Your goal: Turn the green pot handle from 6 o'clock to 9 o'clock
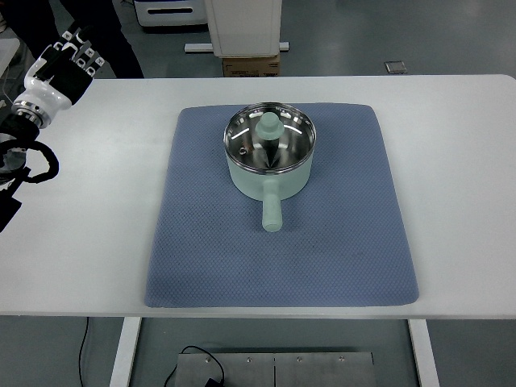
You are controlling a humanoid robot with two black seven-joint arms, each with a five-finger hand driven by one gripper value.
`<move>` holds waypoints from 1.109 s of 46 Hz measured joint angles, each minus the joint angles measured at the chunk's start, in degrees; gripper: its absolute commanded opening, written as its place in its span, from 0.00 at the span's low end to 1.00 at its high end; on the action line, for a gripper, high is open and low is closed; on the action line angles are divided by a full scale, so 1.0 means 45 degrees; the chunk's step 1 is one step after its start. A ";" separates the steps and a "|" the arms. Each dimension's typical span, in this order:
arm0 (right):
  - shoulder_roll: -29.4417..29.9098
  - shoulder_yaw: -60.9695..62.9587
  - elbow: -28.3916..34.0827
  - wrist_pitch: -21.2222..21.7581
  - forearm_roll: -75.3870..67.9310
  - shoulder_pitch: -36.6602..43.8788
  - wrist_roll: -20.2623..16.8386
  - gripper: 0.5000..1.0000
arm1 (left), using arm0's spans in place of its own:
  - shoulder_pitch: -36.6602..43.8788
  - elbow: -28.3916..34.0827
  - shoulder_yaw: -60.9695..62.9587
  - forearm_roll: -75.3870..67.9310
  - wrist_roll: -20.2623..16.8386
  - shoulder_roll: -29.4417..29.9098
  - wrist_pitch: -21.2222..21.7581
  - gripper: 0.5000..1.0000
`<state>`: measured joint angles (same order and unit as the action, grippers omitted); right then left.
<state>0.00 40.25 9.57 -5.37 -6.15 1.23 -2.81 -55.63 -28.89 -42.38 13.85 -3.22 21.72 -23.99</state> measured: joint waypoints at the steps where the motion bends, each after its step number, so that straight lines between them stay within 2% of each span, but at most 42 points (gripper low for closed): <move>1: -0.0001 -0.0001 0.0000 0.0000 0.0000 0.0000 0.0000 1.00 | -0.0121 -0.0199 0.0082 -0.0206 0.0000 -0.0004 0.0072 1.00; 13: 0.0000 0.0000 0.0000 0.0000 0.0000 0.0001 0.0003 1.00 | -0.1822 -0.2674 0.2643 -0.1005 0.0018 -0.0056 0.0583 1.00; 27: -0.0001 0.0000 -0.0003 0.0000 -0.0001 -0.0003 -0.0001 1.00 | -0.3898 -0.5018 0.5952 -0.2137 0.0017 -0.0266 0.0415 1.00; 36: -0.0001 -0.0001 0.0003 0.0005 0.0001 0.0002 -0.0001 1.00 | -0.5151 -0.6400 0.8568 -0.2814 0.0015 -0.0687 -0.0520 1.00; 43: 0.0000 0.0000 0.0003 0.0004 0.0001 0.0005 0.0001 1.00 | -0.5963 -0.7212 0.9293 -0.3355 0.0086 -0.0865 -0.1524 1.00; 46: -0.0001 0.0000 0.0000 0.0002 0.0000 0.0002 0.0001 1.00 | -0.6125 -0.7465 0.9469 -0.3649 0.0456 -0.0885 -0.2227 1.00; 51: -0.0001 0.0000 0.0000 0.0001 0.0000 0.0000 0.0000 1.00 | -0.6336 -0.7807 0.9722 -0.3947 0.1426 -0.0917 -0.2440 1.00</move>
<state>-0.01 40.25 9.57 -5.36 -6.15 1.23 -2.81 -84.14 -64.03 1.36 -3.91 3.20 17.60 -34.97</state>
